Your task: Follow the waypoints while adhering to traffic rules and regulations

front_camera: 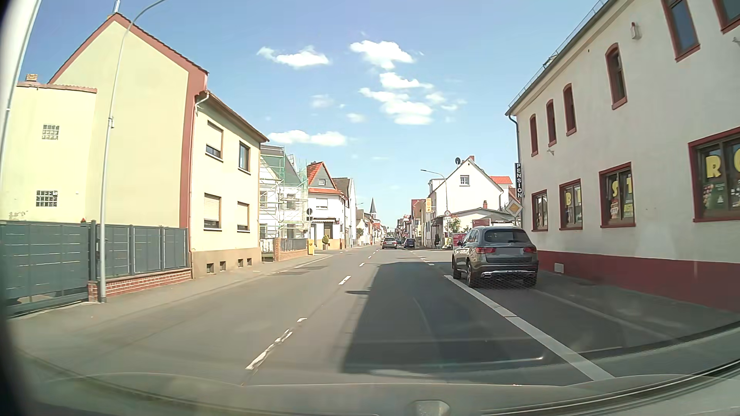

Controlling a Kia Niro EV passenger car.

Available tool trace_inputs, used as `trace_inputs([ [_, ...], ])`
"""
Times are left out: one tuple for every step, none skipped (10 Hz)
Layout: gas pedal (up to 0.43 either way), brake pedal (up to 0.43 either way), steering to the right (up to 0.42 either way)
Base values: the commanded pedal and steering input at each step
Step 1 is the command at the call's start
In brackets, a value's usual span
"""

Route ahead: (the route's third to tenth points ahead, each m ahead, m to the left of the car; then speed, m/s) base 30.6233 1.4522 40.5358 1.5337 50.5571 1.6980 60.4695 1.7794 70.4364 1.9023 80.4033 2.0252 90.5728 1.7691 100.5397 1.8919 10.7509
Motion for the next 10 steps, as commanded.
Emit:
trace_inputs([
  [0.047, 0.030, -0.001],
  [0.047, 0.030, -0.001],
  [0.047, 0.030, -0.001],
  [0.047, 0.030, -0.001],
  [0.047, 0.030, -0.001],
  [0.047, 0.030, -0.001],
  [0.047, 0.030, -0.001],
  [0.047, 0.030, -0.001],
  [0.047, 0.030, -0.001],
  [0.047, 0.030, -0.001],
])
